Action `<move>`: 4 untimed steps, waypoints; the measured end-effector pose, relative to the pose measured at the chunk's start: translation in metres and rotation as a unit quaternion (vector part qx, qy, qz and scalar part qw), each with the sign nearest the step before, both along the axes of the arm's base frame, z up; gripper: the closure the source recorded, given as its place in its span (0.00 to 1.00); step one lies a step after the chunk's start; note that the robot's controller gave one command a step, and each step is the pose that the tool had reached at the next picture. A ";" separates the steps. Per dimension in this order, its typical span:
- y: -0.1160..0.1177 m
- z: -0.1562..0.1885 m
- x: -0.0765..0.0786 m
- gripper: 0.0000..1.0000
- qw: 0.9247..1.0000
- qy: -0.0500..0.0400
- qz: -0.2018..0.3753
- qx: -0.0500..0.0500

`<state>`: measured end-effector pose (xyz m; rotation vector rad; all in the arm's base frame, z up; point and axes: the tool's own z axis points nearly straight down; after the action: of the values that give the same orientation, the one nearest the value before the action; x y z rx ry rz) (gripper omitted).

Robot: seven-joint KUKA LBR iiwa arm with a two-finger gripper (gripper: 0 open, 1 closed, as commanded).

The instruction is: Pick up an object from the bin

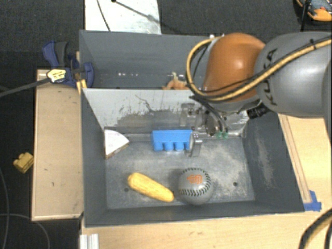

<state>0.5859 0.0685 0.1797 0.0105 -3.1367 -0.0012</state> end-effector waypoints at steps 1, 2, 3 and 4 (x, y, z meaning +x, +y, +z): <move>0.000 0.005 0.001 0.00 1.000 -0.004 -0.001 0.000; -0.007 -0.003 -0.014 0.00 0.997 -0.005 -0.074 0.001; -0.022 -0.010 -0.028 0.00 0.988 -0.002 -0.157 0.000; -0.019 -0.032 -0.040 0.00 0.998 -0.004 -0.062 0.000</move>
Offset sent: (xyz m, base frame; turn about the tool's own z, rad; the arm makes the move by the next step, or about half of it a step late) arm -0.0403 -0.0184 -0.0173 0.3556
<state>0.5454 0.0493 0.1479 -0.1860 -3.1397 -0.0007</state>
